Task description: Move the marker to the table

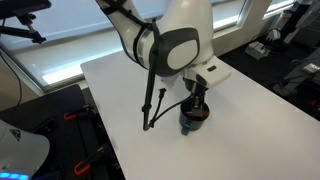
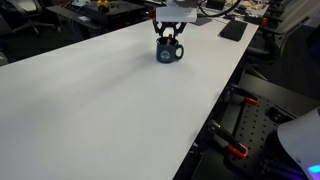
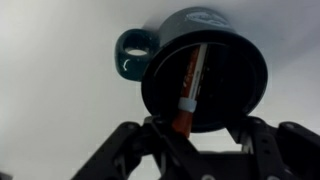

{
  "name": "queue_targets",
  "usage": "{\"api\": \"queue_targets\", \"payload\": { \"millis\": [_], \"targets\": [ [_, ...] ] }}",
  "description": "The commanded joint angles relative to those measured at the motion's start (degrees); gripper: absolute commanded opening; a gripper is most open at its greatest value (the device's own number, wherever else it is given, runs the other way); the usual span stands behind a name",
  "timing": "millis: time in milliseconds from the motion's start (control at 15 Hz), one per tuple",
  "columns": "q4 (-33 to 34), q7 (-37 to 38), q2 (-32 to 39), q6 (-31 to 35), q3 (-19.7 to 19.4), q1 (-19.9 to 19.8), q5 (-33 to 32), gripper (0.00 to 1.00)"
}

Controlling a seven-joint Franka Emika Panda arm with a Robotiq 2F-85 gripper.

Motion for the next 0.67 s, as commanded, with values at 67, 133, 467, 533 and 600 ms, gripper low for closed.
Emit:
{"api": "queue_targets", "payload": {
  "millis": [67,133,467,533,600],
  "targets": [
    [0.1,0.1,1.4,1.0,-1.7,2.1,0.9,0.23],
    [0.1,0.0,1.5,1.2,-1.8,2.3,0.9,0.15],
    [-0.3,-0.8,1.3,1.4,-1.9,2.3,1.0,0.05],
    [-0.4,-1.0,1.0,1.4,-1.9,2.4,1.0,0.05],
    [-0.6,-1.1,0.7,1.5,-2.0,2.5,0.7,0.05]
  ]
}}
